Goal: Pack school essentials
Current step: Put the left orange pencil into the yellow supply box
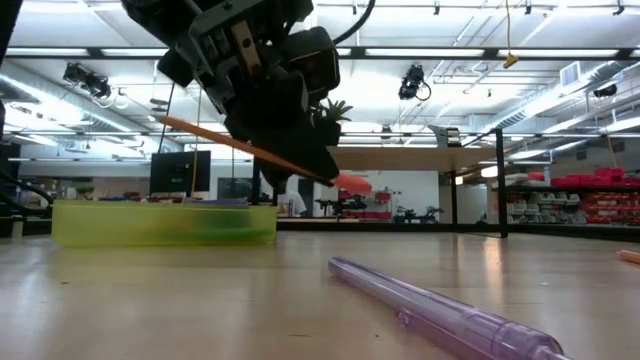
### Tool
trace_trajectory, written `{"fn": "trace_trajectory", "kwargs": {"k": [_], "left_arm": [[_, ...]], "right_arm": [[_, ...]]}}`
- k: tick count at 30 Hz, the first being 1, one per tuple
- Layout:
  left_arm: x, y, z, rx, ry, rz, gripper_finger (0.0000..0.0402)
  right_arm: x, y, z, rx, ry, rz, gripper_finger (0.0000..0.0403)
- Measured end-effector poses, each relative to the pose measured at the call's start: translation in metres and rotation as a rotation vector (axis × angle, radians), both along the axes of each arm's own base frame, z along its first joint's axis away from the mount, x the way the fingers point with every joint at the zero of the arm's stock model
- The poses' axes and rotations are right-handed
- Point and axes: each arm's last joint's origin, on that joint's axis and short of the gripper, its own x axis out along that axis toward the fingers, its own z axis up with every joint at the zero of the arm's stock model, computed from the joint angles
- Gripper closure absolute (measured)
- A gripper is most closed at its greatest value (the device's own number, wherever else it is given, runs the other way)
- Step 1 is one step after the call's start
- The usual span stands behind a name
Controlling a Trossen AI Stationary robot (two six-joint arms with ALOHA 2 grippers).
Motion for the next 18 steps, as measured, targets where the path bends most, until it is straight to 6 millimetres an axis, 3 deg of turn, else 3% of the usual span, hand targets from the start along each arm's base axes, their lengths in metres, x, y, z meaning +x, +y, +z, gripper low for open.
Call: {"fn": "trace_trajectory", "kwargs": {"k": [9, 18], "left_arm": [[-0.009, 0.022, 0.032, 0.159, -0.06, 0.109, 0.0368], [-0.019, 0.044, 0.046, 0.219, -0.037, 0.127, 0.0362]], "right_arm": [[-0.002, -0.001, 0.0, -0.05, 0.037, 0.018, 0.0079], [-0.013, -0.003, 0.006, -0.071, 0.021, 0.03, 0.0079]]}}
